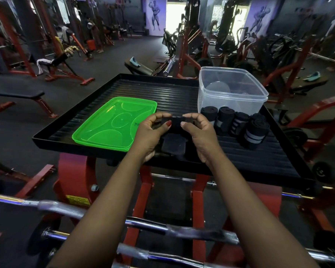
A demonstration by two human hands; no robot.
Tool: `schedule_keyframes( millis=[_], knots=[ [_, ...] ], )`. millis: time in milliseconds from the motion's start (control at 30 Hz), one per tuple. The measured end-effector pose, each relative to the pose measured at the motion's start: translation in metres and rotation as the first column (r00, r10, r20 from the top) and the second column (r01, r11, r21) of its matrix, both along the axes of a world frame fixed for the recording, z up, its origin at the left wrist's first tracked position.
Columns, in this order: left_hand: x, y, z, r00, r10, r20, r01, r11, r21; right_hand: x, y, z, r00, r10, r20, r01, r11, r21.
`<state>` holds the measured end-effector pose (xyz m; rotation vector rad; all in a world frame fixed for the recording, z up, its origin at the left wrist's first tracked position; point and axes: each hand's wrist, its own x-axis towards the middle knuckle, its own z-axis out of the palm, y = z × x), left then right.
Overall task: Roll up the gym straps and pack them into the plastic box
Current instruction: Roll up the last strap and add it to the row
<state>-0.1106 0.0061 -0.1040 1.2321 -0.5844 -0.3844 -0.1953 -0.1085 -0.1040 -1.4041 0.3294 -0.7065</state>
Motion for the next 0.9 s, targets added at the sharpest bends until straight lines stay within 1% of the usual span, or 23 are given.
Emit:
schedule_keyframes(
  millis=[167, 267, 333, 433, 533, 700, 833, 900],
  knots=[
    [-0.0004, 0.0005, -0.0009, 0.994, 0.074, 0.077, -0.077, 0.996, 0.033, 0.0014, -0.0018, -0.0026, 0.999, -0.002, -0.039, 0.001, 1.000, -0.019],
    [-0.0019, 0.0018, -0.0003, 0.991, 0.072, 0.115, -0.079, 0.995, 0.058, 0.0015, -0.0023, -0.0032, 0.999, 0.005, -0.042, -0.007, 0.999, -0.036],
    [-0.0024, 0.0016, 0.0010, 0.997, 0.036, 0.069, -0.039, 0.998, 0.043, 0.0012, -0.0024, -0.0028, 1.000, 0.006, -0.029, -0.007, 0.999, -0.032],
    [-0.0011, 0.0013, 0.0013, 0.997, -0.033, -0.063, 0.034, 0.999, 0.010, 0.0007, -0.0026, -0.0026, 1.000, 0.004, 0.009, -0.003, 1.000, -0.030],
    [0.0001, 0.0016, 0.0016, 0.992, -0.055, -0.118, 0.061, 0.997, 0.050, -0.0012, -0.0023, -0.0016, 0.999, 0.003, 0.032, -0.001, 0.998, -0.058],
    [-0.0022, 0.0011, 0.0043, 0.991, 0.035, -0.132, -0.028, 0.998, 0.052, -0.0026, -0.0010, -0.0022, 0.999, 0.012, 0.032, -0.008, 0.992, -0.125],
    [-0.0015, 0.0011, 0.0051, 0.979, 0.160, -0.127, -0.150, 0.985, 0.087, -0.0019, 0.0011, -0.0002, 0.995, 0.101, 0.004, -0.099, 0.975, -0.197],
    [-0.0005, 0.0008, 0.0054, 0.971, 0.188, -0.150, -0.179, 0.981, 0.073, -0.0007, 0.0011, -0.0001, 0.994, 0.105, -0.030, -0.109, 0.965, -0.240]
  ],
)
